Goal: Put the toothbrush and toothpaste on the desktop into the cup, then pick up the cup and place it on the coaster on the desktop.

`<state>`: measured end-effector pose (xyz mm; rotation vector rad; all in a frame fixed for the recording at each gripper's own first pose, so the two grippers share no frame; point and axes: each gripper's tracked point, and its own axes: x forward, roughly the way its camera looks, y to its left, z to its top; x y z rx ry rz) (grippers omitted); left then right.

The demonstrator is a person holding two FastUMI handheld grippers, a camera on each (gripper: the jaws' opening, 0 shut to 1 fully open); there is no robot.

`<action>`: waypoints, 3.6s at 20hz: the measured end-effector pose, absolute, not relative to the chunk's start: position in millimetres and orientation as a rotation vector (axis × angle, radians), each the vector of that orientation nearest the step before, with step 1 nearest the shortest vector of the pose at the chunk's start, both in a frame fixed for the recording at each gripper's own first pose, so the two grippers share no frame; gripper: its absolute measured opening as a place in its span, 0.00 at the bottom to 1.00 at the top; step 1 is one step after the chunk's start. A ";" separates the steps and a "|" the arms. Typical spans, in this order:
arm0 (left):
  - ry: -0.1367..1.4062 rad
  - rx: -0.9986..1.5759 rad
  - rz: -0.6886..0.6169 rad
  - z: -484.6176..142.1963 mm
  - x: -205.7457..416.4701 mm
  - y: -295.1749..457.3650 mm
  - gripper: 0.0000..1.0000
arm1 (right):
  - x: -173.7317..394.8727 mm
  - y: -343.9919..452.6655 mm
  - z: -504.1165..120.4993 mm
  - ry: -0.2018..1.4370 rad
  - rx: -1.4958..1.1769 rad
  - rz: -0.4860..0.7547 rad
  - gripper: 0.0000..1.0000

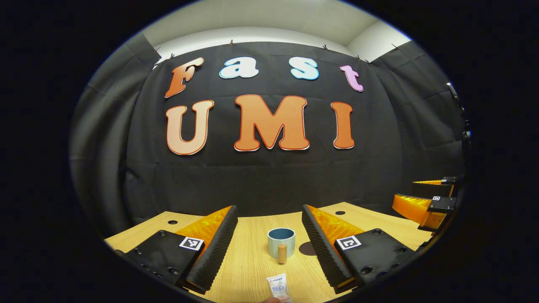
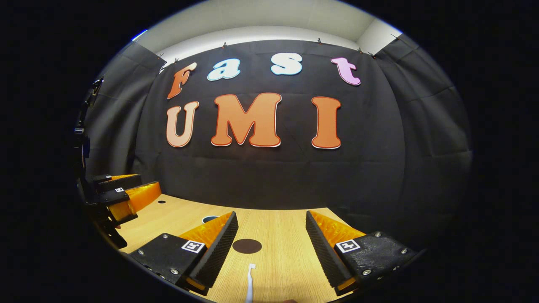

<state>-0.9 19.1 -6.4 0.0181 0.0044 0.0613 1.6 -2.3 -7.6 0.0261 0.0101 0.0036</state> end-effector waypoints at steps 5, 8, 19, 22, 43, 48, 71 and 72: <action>0.021 0.009 0.059 -8.2 -0.3 18.9 0.99 | 3.5 -0.3 -12.6 0.027 0.031 0.010 0.97; 0.020 0.018 0.054 -4.6 -1.2 15.9 0.99 | 3.3 0.1 -12.2 0.034 0.032 0.023 0.97; 0.105 0.075 0.045 -20.6 -4.8 15.3 1.00 | -0.2 0.2 -39.7 0.156 -0.001 0.072 0.97; 0.148 0.101 0.034 -30.6 -4.4 14.2 1.00 | 1.1 1.6 -48.8 0.197 -0.003 0.078 0.97; 0.778 0.072 -0.018 -145.7 -11.9 17.4 1.00 | -7.9 14.0 -134.4 0.742 0.037 0.173 0.96; 0.949 0.031 -0.048 -164.8 -26.7 7.5 1.00 | -6.9 20.0 -144.7 0.849 0.040 0.200 0.95; 1.434 -0.121 -0.046 -233.3 -44.2 0.2 0.94 | -8.0 41.5 -206.7 1.200 0.051 0.246 0.79; 1.443 -0.124 -0.044 -235.2 -46.5 -1.5 0.94 | -6.6 43.1 -208.4 1.202 0.049 0.245 0.78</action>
